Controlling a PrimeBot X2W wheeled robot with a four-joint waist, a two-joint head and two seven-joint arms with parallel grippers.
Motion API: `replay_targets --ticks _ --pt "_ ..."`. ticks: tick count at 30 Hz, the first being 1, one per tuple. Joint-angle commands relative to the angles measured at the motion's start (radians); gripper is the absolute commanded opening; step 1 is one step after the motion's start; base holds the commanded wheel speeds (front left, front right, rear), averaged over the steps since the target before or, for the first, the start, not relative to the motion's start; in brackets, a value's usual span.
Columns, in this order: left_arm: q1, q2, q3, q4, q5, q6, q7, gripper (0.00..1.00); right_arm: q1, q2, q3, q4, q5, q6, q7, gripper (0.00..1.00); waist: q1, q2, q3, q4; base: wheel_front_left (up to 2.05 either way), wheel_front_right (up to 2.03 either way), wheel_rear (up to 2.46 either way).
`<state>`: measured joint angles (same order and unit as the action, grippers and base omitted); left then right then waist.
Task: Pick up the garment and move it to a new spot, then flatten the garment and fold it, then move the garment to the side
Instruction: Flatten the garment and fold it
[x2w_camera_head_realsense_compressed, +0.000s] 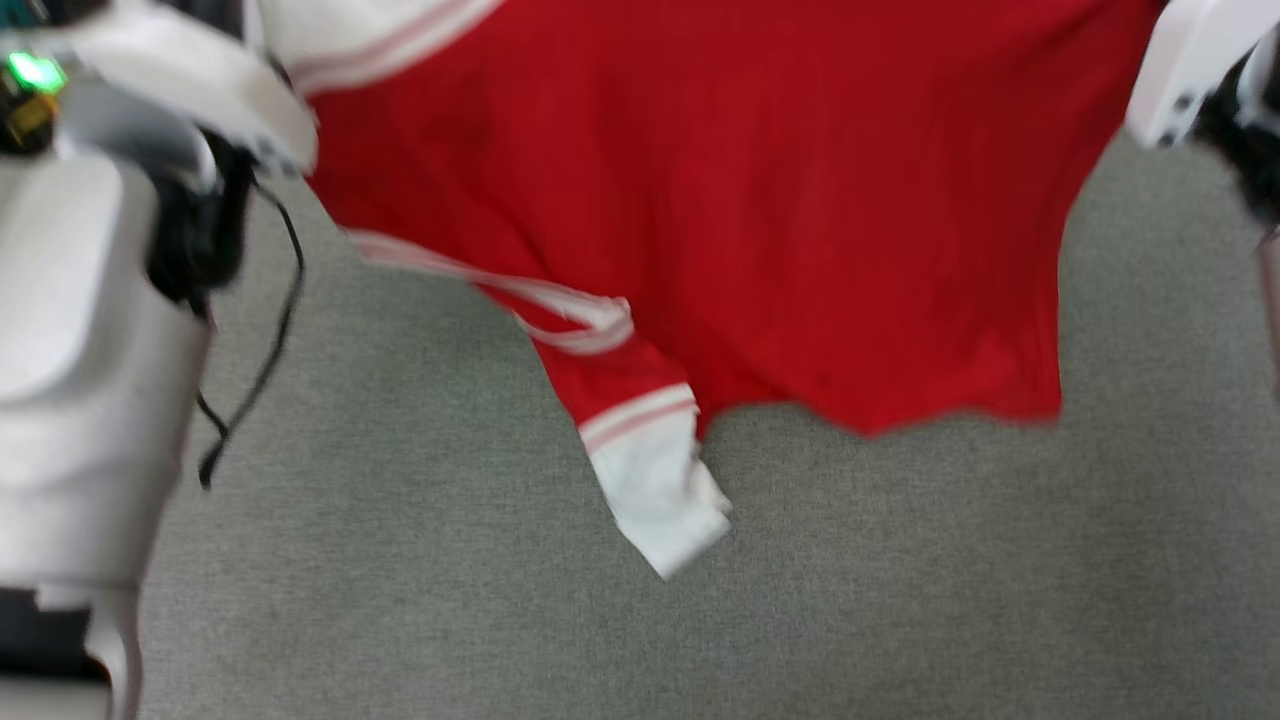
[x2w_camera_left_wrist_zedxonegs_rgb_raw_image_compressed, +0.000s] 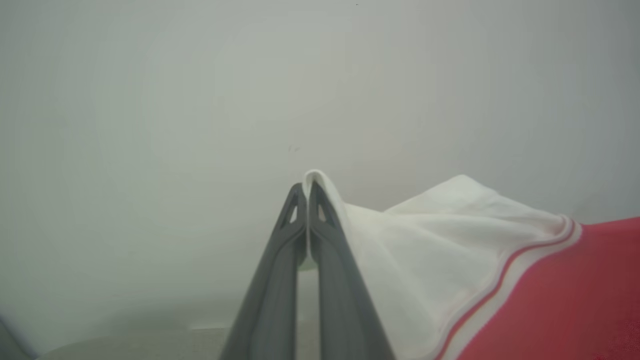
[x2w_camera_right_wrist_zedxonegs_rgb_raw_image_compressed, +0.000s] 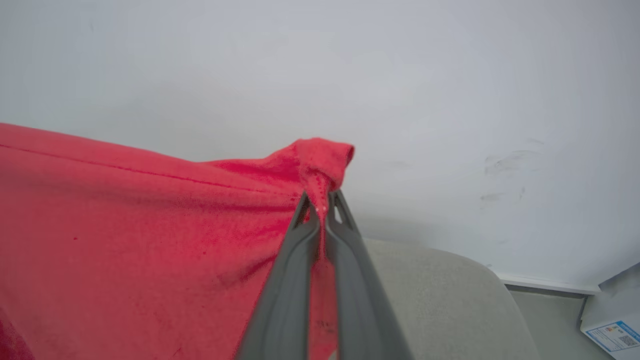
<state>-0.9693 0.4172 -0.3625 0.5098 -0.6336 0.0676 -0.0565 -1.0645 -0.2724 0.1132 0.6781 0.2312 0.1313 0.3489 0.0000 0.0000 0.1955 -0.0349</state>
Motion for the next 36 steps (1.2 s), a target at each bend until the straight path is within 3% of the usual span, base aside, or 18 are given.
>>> replay_targets --ticks 1,11,18,29,36 --pt "-0.077 0.004 0.004 0.029 0.015 -0.006 -0.013 0.00 -0.056 0.001 -0.020 0.004 -0.021 -0.001 -0.032 0.00 0.0000 0.0000 0.055 -0.007 0.00 0.00 0.00" --pt "-0.514 0.035 0.018 0.136 0.080 -0.043 -0.070 0.00 -0.363 -0.008 -0.058 -0.038 -0.095 -0.001 -0.137 0.00 0.0000 0.0000 0.274 -0.019 0.00 0.00 0.00" --pt "-0.682 0.038 0.011 0.183 0.101 -0.064 -0.089 0.00 -0.501 -0.016 -0.024 -0.050 -0.097 -0.001 -0.158 0.00 0.0000 0.0000 0.397 -0.015 0.00 0.00 0.00" --pt "-0.666 -0.006 0.004 0.289 0.070 -0.096 -0.131 0.00 -0.526 0.019 0.044 0.040 -0.070 -0.001 -0.183 0.00 0.0000 0.0000 0.485 0.007 0.00 0.00 0.00" --pt "-0.565 -0.042 0.006 0.369 0.036 -0.129 -0.173 0.00 -0.449 0.027 0.082 0.136 -0.034 -0.001 -0.229 0.00 0.0000 0.0000 0.441 0.025 0.00 0.00 0.00"
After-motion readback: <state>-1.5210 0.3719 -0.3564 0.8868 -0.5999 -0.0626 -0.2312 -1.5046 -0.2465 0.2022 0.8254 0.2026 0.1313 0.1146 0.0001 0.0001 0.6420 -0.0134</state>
